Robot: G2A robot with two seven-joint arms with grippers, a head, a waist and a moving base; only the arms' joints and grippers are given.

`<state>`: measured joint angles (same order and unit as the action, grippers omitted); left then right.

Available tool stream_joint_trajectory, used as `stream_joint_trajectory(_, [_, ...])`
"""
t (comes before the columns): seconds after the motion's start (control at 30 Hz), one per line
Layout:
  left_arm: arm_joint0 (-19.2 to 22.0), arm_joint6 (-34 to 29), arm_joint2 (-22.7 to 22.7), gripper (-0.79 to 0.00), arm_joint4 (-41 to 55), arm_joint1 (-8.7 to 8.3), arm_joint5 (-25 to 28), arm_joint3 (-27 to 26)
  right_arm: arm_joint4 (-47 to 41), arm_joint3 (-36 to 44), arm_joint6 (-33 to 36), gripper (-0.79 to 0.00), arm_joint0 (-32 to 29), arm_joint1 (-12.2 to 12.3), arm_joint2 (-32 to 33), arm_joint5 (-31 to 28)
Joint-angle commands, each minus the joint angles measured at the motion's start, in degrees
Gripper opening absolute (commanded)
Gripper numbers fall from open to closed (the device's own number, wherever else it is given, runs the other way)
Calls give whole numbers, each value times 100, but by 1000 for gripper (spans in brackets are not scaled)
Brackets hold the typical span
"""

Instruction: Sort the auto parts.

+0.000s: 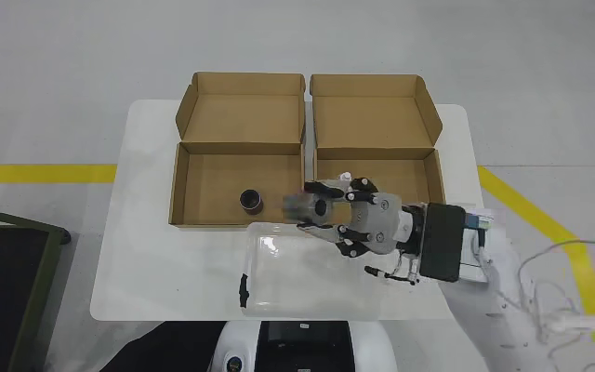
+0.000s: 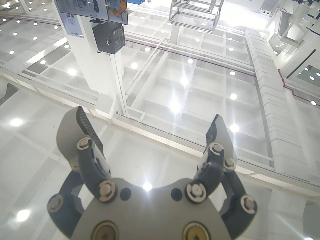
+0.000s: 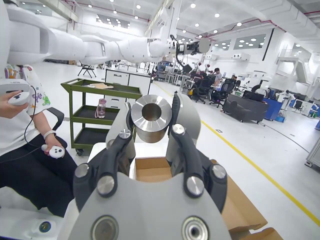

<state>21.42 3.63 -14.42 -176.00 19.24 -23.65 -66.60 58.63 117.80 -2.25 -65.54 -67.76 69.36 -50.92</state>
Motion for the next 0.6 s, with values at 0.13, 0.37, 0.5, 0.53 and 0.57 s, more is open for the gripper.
stream_joint_trajectory(0.13, [0, 0, 0, 0, 0, 0, 0, 0, 377, -246, 334, -785, -29, -16, -407, 70])
stream_joint_trajectory(0.37, [0, 0, 0, 0, 0, 0, 0, 0, 611, -607, 574, -785, 64, -51, -809, 189])
stream_joint_trajectory(0.5, [0, 0, 0, 0, 0, 0, 0, 0, 851, -842, 868, -785, 192, -73, -1010, 322])
stream_joint_trajectory(0.53, [0, 0, 0, 0, 0, 0, 0, 0, 886, -925, 928, -785, 234, -82, -1060, 378])
stream_joint_trajectory(0.57, [0, 0, 0, 0, 0, 0, 0, 0, 924, -1018, 990, -785, 285, -93, -1114, 429])
